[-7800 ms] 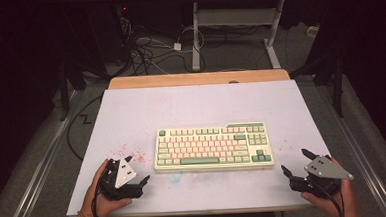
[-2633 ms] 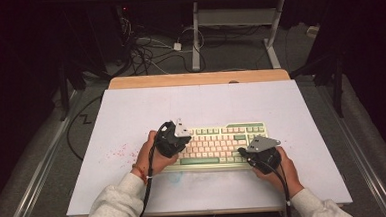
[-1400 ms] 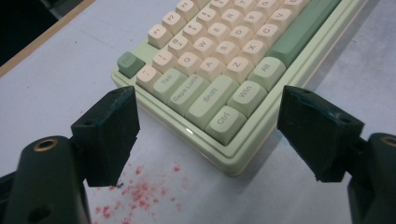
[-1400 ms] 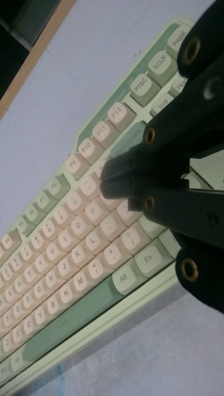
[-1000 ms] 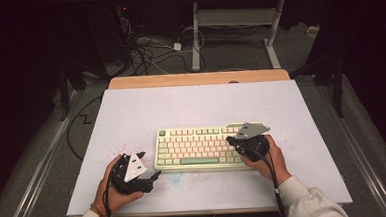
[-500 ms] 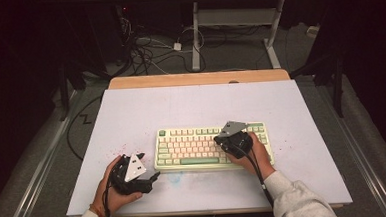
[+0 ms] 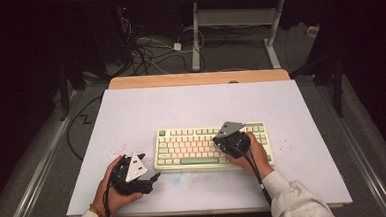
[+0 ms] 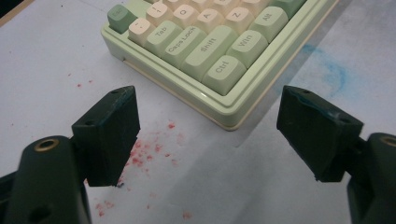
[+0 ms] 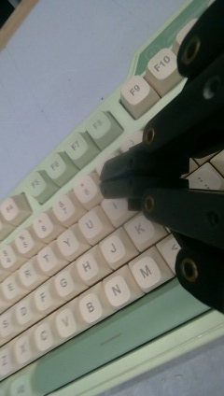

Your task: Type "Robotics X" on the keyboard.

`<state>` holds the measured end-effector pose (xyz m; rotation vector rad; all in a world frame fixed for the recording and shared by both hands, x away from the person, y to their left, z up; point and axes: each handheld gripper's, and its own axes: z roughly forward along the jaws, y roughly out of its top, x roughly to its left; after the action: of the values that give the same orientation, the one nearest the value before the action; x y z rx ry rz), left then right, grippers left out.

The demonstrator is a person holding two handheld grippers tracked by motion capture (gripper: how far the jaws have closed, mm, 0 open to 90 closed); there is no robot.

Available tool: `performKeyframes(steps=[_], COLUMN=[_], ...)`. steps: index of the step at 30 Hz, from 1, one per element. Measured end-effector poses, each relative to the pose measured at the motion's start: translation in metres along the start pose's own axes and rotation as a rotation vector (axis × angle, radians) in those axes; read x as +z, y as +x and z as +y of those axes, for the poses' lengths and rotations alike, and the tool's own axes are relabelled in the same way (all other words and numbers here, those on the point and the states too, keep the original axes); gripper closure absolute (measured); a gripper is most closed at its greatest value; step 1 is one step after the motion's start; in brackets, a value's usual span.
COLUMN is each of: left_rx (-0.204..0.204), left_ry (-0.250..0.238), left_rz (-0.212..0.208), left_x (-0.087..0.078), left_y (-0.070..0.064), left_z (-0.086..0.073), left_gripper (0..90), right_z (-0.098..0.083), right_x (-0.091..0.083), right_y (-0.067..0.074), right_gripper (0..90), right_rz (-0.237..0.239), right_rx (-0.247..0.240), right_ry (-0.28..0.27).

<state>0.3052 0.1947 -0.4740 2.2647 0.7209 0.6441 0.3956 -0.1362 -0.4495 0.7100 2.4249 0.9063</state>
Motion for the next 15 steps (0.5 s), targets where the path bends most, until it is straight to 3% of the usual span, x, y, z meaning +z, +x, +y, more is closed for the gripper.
performKeyframes(steps=[9,15], left_rx=[-0.004,0.0], left_ry=[0.005,0.008], left_rz=[0.007,0.007], left_x=[0.0,0.0], left_y=[0.001,0.0], left_z=[0.0,0.0], left_gripper=[20.0,20.0], right_z=[-0.002,-0.003], right_x=[-0.021,-0.033], right_y=[-0.002,-0.004], right_gripper=[88.3,79.8], right_rz=[0.002,0.005], right_rx=[0.028,0.04], right_ry=[-0.092,-0.134])
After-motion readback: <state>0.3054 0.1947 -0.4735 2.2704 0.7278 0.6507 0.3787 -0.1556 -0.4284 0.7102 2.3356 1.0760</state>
